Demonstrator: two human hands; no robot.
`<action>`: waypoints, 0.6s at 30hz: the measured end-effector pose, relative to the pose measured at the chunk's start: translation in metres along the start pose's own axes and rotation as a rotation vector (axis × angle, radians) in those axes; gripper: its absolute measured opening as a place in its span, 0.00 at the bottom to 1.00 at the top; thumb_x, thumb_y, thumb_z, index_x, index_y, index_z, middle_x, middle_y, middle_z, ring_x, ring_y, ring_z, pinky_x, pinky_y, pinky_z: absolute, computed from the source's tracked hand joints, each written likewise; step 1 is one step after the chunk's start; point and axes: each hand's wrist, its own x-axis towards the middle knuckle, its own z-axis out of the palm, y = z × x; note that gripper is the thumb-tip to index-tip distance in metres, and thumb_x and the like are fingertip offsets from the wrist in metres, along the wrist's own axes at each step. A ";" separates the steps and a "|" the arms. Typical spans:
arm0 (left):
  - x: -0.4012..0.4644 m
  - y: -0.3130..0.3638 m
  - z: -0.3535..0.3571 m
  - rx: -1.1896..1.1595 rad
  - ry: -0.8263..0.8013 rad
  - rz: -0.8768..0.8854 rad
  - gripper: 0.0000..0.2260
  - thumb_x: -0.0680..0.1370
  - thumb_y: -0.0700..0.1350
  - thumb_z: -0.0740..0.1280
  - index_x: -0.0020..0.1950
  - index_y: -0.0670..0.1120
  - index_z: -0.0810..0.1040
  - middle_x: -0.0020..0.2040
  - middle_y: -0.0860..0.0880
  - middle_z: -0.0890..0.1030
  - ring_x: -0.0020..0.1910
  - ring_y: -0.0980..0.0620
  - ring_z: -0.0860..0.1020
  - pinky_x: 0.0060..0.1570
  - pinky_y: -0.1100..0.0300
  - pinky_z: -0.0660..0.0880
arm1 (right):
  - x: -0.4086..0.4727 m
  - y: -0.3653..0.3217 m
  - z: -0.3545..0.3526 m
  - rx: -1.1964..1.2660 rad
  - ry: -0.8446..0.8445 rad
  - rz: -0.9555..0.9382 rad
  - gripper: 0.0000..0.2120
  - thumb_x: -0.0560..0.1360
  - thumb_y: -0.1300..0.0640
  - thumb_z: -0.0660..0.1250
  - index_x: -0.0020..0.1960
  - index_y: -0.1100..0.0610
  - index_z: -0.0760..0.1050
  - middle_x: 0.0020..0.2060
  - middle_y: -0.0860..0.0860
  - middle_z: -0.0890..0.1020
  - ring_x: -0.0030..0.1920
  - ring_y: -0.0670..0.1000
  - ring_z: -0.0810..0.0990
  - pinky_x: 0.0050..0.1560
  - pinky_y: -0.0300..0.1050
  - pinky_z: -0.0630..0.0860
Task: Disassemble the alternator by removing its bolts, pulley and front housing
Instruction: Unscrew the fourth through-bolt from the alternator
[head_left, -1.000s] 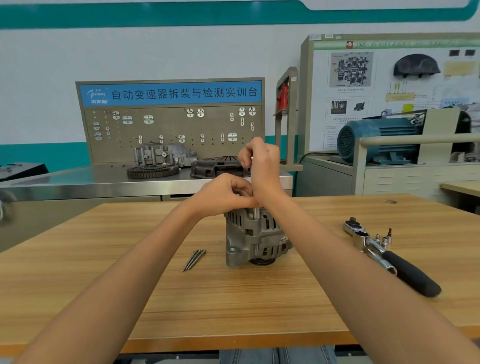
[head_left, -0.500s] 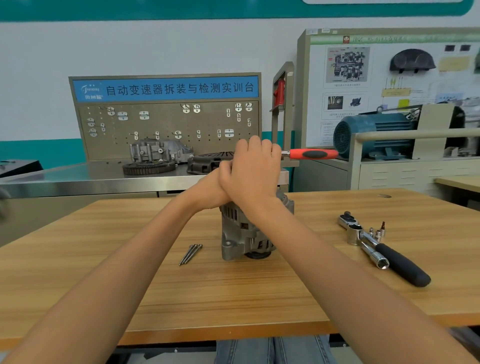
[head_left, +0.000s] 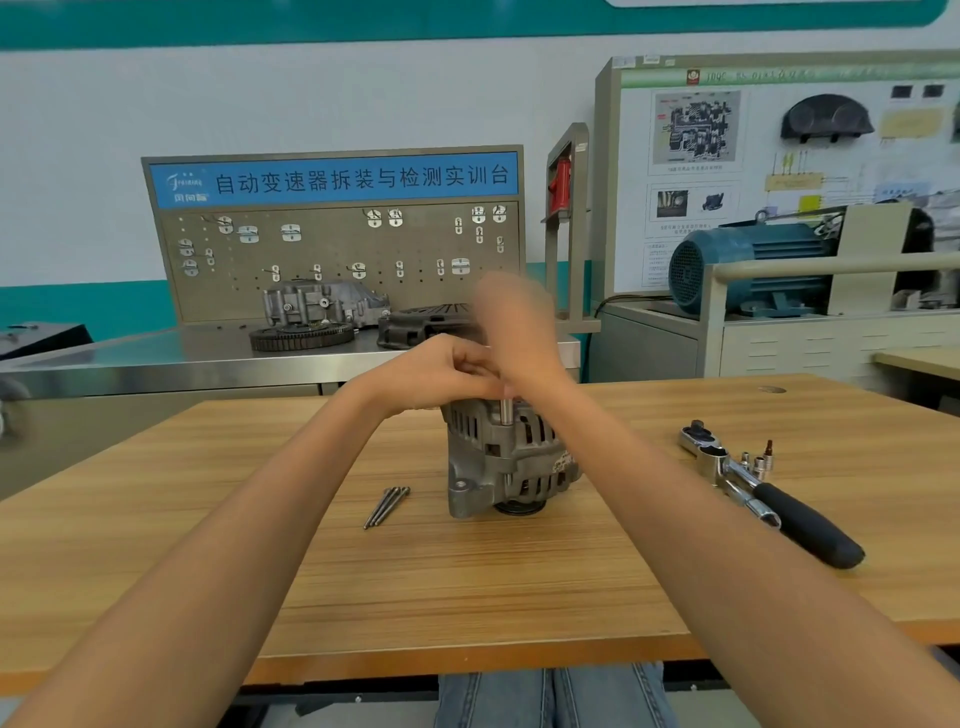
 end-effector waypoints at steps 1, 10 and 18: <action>0.000 0.001 0.000 -0.005 -0.010 -0.011 0.05 0.74 0.43 0.71 0.49 0.48 0.83 0.44 0.48 0.85 0.46 0.51 0.81 0.50 0.58 0.75 | 0.002 -0.002 -0.003 0.178 -0.020 0.091 0.18 0.75 0.59 0.56 0.26 0.57 0.63 0.24 0.53 0.65 0.29 0.50 0.64 0.38 0.44 0.65; 0.002 -0.001 -0.001 -0.049 -0.005 -0.026 0.05 0.74 0.42 0.70 0.48 0.44 0.84 0.44 0.43 0.84 0.44 0.52 0.81 0.51 0.53 0.76 | 0.008 0.000 -0.003 0.645 -0.067 0.323 0.29 0.79 0.57 0.50 0.19 0.54 0.65 0.20 0.50 0.70 0.28 0.48 0.72 0.49 0.47 0.72; 0.002 -0.003 0.000 -0.011 0.063 -0.016 0.11 0.74 0.33 0.68 0.34 0.46 0.81 0.30 0.55 0.81 0.31 0.64 0.77 0.34 0.69 0.72 | -0.014 0.007 0.011 -0.212 0.140 -0.168 0.12 0.77 0.61 0.57 0.35 0.59 0.68 0.31 0.47 0.67 0.37 0.49 0.68 0.42 0.45 0.67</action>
